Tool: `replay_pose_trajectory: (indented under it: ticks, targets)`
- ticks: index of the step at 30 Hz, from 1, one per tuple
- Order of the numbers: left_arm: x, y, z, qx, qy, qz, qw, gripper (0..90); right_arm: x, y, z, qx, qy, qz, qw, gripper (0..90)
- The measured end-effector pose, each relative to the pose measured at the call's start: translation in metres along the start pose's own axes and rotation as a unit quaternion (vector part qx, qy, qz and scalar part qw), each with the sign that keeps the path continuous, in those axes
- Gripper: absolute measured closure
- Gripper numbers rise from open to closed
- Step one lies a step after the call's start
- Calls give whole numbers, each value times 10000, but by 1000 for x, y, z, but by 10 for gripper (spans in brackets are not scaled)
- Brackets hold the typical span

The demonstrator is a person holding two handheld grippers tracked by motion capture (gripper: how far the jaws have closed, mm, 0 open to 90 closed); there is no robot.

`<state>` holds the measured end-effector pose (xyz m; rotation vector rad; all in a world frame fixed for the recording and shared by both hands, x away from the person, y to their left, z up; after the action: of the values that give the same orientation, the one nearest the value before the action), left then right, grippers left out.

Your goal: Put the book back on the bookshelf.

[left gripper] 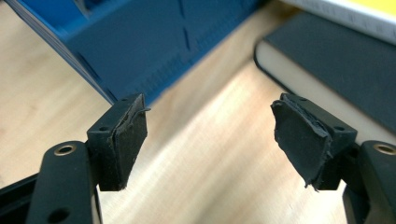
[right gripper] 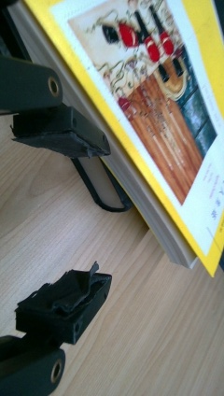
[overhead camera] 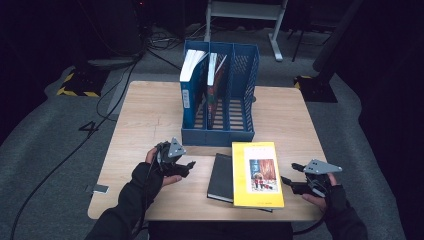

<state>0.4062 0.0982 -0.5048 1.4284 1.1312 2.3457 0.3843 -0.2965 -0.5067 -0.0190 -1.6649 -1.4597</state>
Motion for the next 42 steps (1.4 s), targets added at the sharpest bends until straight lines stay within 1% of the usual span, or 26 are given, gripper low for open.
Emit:
replay_pose_trajectory:
  ticks: [2,3,4,5,6,8,13,15,16,17,18,20,21,22,23,24,25,27,28,31,32,34,37,40,41,42]
  targets:
    - [-3,-6,-8,-68,-91,96,9999,256,2,2,1,-35,35,-52,10000,319]
    - [-5,-11,-14,-125,-169,160,9997,255,4,3,2,-44,51,-71,10000,317]
    - [-5,-11,-14,-125,-169,160,9997,246,4,3,2,-44,51,-71,10000,317]
    - [-6,-13,-18,-130,-254,184,9994,246,6,5,4,-29,134,-76,9999,311]
    - [-6,-16,-23,-156,-333,222,9991,239,7,6,5,-21,167,-88,9998,308]
    - [-5,-20,-30,-192,-359,258,9988,237,10,8,8,-56,301,-100,9995,303]
    - [-5,-26,-44,-370,-567,279,9973,235,10,9,17,-29,506,12,9987,293]
    - [-5,-28,-49,-452,-603,295,9967,235,10,10,20,-21,538,40,9985,269]
    - [-5,-29,-52,-487,-669,291,9961,235,10,11,22,-43,597,55,9982,269]
    - [-5,-29,-54,-521,-716,299,9956,235,10,11,23,-30,608,92,9981,269]
    - [-5,-30,-55,-590,-713,317,9952,235,11,11,24,25,588,117,9982,268]
    - [-7,-30,-57,-643,-739,338,9946,235,12,12,27,2,680,155,9976,264]
    - [-8,-31,-57,-688,-709,377,9944,235,11,12,30,-24,739,200,9971,263]
    - [-9,-31,-58,-681,-716,366,9944,232,10,11,32,-13,757,262,9968,257]
    - [-10,-30,-58,-666,-723,346,9946,231,8,10,34,-3,824,331,9960,249]
    - [-10,-30,-57,-696,-718,355,9944,229,7,9,36,-9,879,422,9952,247]
    - [-10,-30,-57,-713,-730,342,9942,226,5,8,38,3,868,490,9950,242]
    - [-11,-31,-56,-676,-761,308,9943,212,2,6,40,-77,982,579,9935,225]
    - [-12,-31,-54,-634,-796,285,9944,200,1,6,39,-123,993,625,9930,216]
    - [-15,-33,-52,-571,-891,222,9941,173,-3,4,40,-371,1199,788,9890,197]
    - [-15,-33,-51,-544,-923,195,9941,159,-4,3,40,-438,1230,834,9879,185]
    - [-17,-33,-50,-490,-995,159,9937,152,-6,2,40,-524,1313,899,9859,174]
    - [-19,-35,-48,-352,-1137,63,9929,148,-8,2,40,-590,1394,971,9837,164]
    - [-19,-35,-47,-370,-1157,10,9926,141,-10,0,43,-690,1556,1103,9792,161]
    - [-20,-36,-47,-388,-1155,10,9925,141,-10,0,44,-678,1593,1111,9786,158]
    - [-20,-36,-47,-387,-1157,2,9925,141,-11,0,45,-648,1592,1119,9787,147]
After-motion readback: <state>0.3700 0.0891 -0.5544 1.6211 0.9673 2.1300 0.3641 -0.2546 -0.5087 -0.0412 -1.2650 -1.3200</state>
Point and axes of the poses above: each handheld gripper's, and its own axes: x roughly backward along the jaws, y roughly out of its top, z roughly to its left, the point moved 7 cm from there along -x, roughly forward along the jaws, and after that the axes turned 13 degrees about -x, right-handed, at the moved point
